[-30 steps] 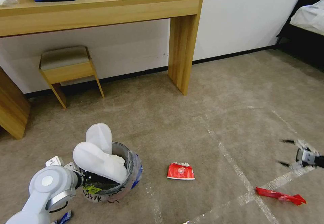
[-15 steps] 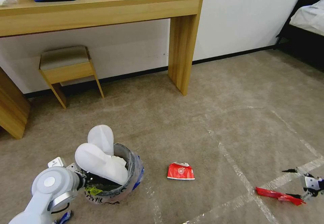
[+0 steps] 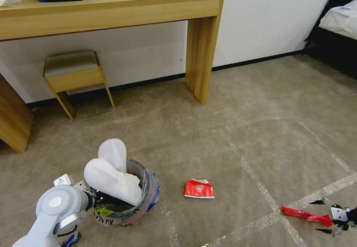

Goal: Pick up the trash bin and place the garbage on the floor into it.

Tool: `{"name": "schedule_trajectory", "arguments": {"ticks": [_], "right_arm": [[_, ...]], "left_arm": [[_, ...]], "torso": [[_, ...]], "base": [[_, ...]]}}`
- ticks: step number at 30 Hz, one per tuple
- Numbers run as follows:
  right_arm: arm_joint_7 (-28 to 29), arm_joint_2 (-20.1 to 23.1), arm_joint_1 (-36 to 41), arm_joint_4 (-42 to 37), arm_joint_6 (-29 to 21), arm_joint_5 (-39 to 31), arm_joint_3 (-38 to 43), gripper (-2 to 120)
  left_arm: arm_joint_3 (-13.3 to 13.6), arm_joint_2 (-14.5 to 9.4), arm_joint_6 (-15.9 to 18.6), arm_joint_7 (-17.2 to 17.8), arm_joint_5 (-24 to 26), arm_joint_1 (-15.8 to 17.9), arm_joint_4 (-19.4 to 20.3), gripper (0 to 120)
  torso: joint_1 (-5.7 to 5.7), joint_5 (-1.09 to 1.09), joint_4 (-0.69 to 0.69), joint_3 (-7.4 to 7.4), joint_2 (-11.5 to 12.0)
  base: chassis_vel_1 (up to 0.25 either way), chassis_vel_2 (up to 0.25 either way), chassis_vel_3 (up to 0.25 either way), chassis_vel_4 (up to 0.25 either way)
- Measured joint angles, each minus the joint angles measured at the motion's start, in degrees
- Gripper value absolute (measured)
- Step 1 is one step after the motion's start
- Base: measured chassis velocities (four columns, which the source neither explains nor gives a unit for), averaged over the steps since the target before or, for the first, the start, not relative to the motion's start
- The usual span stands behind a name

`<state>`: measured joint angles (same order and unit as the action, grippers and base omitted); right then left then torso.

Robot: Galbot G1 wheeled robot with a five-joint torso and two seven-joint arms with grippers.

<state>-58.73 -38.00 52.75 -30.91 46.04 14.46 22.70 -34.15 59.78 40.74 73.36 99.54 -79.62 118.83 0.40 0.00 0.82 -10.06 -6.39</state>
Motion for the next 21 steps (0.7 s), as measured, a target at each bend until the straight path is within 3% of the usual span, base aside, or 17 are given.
{"name": "schedule_trajectory", "arguments": {"ticks": [7,21], "right_arm": [[4.84,-1.49,-0.88,4.76,-2.29,0.35,0.34,100],[8.83,-1.85,-0.65,8.18,-5.89,-2.45,0.92,100]], "left_arm": [[0.89,0.01,-0.05,0.00,-0.56,0.32,-0.44,0],[1.74,0.40,-0.04,-0.31,-1.89,0.52,-1.20,0]], "torso": [[0.00,0.00,0.00,0.00,0.00],[0.00,0.00,0.00,0.00,0.00]], "base": [[0.000,0.000,0.000,0.000],[0.000,0.000,0.000,0.000]]}}
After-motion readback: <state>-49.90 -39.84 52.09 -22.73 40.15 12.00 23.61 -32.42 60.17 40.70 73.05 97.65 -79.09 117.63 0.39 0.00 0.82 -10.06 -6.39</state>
